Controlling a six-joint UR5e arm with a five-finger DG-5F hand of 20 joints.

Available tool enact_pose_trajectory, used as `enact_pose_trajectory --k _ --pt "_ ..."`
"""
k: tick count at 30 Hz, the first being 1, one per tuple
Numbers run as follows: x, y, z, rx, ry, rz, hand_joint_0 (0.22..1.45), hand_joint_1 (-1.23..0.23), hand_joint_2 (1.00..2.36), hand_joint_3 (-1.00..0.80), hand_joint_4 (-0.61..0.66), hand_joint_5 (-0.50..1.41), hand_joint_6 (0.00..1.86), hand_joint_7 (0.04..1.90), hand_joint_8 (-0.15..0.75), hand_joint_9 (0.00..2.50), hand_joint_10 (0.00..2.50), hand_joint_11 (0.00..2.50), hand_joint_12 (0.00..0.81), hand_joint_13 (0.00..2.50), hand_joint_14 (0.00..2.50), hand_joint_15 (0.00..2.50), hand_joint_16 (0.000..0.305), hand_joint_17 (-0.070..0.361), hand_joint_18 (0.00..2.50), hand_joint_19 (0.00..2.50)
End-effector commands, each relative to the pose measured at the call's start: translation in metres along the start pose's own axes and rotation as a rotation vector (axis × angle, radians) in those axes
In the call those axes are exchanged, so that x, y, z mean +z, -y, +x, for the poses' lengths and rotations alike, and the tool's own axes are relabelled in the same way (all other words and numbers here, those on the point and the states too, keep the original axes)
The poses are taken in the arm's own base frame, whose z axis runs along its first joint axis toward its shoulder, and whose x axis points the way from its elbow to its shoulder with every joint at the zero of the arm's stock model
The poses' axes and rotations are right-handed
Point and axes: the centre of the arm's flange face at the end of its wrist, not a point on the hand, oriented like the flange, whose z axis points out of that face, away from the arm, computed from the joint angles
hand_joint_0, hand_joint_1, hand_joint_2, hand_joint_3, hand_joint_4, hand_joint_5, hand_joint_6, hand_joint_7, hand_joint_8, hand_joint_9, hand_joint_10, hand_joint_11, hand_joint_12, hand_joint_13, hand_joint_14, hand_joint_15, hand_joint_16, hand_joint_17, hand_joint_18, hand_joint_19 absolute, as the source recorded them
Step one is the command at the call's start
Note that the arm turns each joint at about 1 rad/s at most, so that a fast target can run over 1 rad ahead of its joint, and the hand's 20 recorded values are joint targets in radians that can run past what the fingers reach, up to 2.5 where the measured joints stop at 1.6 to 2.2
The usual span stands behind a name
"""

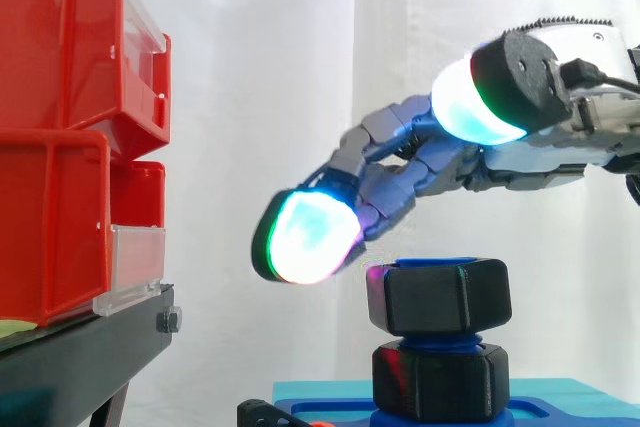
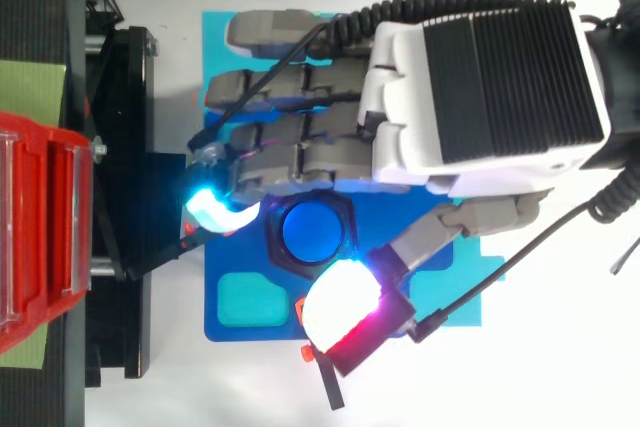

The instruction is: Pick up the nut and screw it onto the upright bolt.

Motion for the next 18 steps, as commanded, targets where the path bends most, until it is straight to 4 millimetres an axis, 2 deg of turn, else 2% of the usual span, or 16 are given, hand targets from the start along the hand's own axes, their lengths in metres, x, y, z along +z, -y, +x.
enact_pose_trajectory --k 1,18 --pt "0.0029 -0.0046 0.002 0.006 0.016 -0.007 0.47 -0.06 1.0 -0.5 0.12 -0.16 0.5 0.58 0.219 0.52 0.0 0.0 0.312 0.26 0.0 0.0 0.041 0.093 0.0 0.0" --pt "0.0021 -0.0099 0.0066 0.014 -0.01 -0.004 0.48 -0.08 1.0 -0.5 0.15 -0.15 0.5 0.68 0.25 0.52 0.0 0.0 0.326 0.32 0.0 0.0 0.042 0.094 0.0 0.0"
